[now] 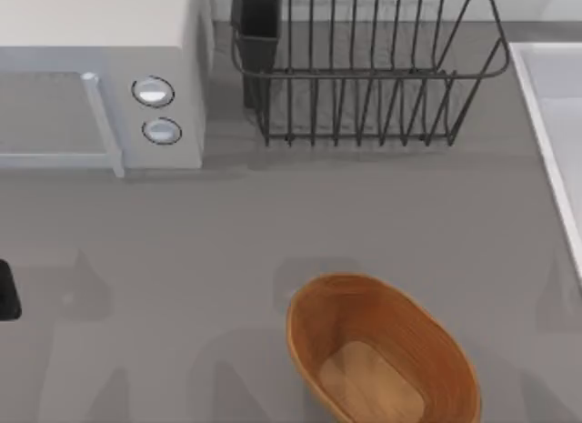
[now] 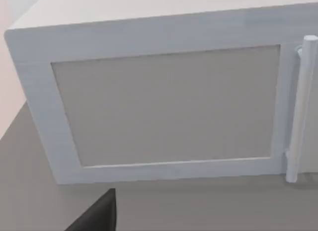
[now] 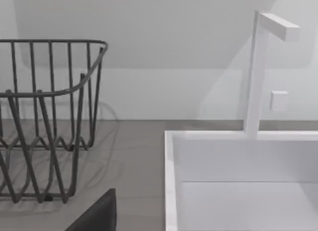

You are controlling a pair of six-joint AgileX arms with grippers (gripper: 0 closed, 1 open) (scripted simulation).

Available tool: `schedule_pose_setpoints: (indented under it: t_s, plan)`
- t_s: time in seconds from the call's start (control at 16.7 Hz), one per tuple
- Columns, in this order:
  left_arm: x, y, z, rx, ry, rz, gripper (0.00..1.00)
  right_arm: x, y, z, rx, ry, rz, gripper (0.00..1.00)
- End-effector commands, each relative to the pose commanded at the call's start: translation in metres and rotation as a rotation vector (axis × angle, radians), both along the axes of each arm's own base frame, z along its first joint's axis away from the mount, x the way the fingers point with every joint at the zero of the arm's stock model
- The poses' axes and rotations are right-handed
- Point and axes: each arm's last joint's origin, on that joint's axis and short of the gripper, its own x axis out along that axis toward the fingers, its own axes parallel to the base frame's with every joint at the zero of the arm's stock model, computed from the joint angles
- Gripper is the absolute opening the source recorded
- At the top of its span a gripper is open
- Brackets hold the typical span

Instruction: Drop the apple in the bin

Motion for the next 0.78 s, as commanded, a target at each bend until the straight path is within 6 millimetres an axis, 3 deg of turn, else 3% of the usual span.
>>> schedule_pose_setpoints:
  t_s: [0.18,0.36,0.78]
  plan:
    - [0.019,0.006,0.019,0.079,0.227,0.008,1.0,0.0,0.0,0.0,0.0,0.0,0.0,1.0]
    - [0.052,0.017,0.029,0.145,0.513,-0.013,1.0,0.0,0.0,0.0,0.0,0.0,0.0,1.0]
    - [0.137,0.055,0.019,0.209,1.076,-0.16,1.0,0.0,0.0,0.0,0.0,0.0,0.0,1.0]
